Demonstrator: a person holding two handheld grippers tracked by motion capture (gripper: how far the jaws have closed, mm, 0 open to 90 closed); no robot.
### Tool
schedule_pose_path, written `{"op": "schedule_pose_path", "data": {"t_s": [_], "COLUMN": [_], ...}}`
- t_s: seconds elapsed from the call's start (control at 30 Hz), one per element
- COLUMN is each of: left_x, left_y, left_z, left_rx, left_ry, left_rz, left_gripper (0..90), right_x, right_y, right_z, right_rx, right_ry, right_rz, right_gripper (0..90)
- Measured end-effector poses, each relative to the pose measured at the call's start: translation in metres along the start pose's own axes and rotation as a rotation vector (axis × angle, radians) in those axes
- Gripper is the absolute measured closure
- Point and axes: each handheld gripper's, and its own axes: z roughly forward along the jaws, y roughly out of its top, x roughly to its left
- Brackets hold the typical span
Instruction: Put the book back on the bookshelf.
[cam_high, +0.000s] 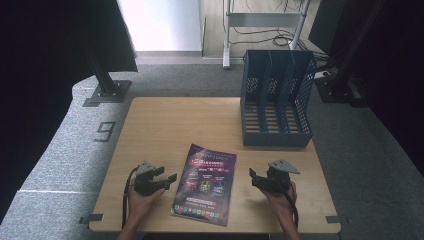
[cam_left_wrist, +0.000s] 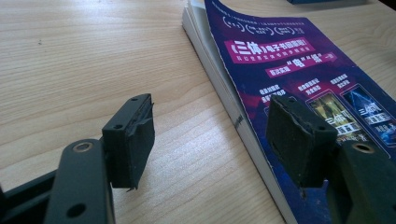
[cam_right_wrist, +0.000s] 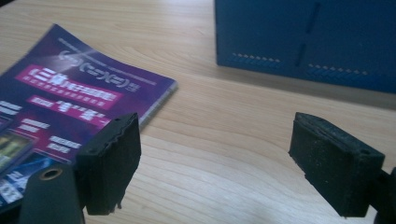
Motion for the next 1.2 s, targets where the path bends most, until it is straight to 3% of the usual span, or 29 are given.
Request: {"op": "schedule_pose_path", "data": {"t_s": [0.37, 0.4, 0.53, 0.8, 1.2], "left_x": [0.004, 0.004, 0.003, 0.000, -0.006], "left_y": [0.000, 0.001, 0.001, 0.000, -0.001], "left_z": [-0.001, -0.002, -0.002, -0.001, 0.005], "left_rx": [-0.003, -0.005, -0.006, 0.003, 0.021], "left_ry": [0.000, -0.002, -0.005, -0.008, -0.018], "left_rz": [-0.012, -0.014, -0.012, -0.002, 0.016], "left_gripper": [32.8, 32.8, 32.9, 32.9, 33.0], "right_x": [0.040, 0.050, 0.060, 0.071, 0.071], "right_y": [0.011, 0.012, 0.012, 0.009, -0.003], "right_z": [0.022, 0.029, 0.038, 0.048, 0.061], "right_rx": [0.033, 0.046, 0.057, 0.075, 0.134], "right_ry": [0.065, 0.082, 0.101, 0.128, 0.164], "right_rz": [-0.096, -0.115, -0.118, -0.120, -0.079], "right_gripper": [16.6, 16.5, 16.6, 16.6, 15.4]}}
